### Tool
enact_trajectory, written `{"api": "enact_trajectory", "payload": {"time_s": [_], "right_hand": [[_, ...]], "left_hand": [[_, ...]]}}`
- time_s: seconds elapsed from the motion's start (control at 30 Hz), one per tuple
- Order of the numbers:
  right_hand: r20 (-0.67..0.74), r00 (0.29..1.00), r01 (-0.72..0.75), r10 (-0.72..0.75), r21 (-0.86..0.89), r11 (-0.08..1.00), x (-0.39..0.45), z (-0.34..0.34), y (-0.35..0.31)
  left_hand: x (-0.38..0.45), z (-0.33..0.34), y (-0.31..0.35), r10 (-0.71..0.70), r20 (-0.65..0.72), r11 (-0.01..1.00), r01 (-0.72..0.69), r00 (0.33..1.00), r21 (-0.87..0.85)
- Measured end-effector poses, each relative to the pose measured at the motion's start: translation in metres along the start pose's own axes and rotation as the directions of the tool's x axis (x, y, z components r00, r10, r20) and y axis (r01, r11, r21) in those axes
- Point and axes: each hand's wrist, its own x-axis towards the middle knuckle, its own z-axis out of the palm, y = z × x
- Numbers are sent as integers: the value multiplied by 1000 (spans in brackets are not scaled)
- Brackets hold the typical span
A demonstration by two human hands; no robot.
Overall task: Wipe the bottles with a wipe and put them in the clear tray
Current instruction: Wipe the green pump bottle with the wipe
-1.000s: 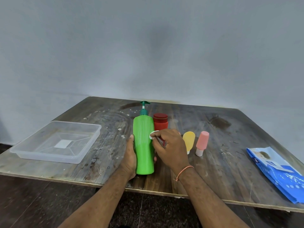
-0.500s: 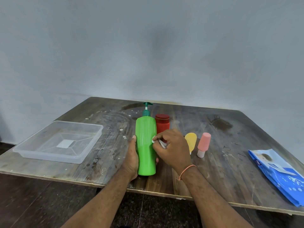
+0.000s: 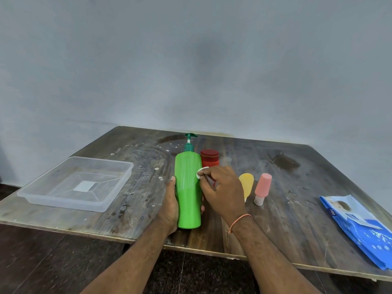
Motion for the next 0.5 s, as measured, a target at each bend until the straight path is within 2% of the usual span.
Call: {"api": "enact_trajectory", "payload": {"time_s": [0.1, 0.27, 0.5], "right_hand": [[22, 999, 46, -46, 28, 999, -2, -2, -1], [0, 1000, -23, 23, -63, 998, 1, -2, 0], [16, 1000, 11, -11, -15, 1000, 0, -1, -1]], "left_hand": [[0, 1, -1, 20, 9, 1000, -20, 1000, 15], [-2, 0, 0, 11, 10, 999, -12, 1000, 48], [0, -1, -1, 23, -11, 999, -23, 1000, 29]]}}
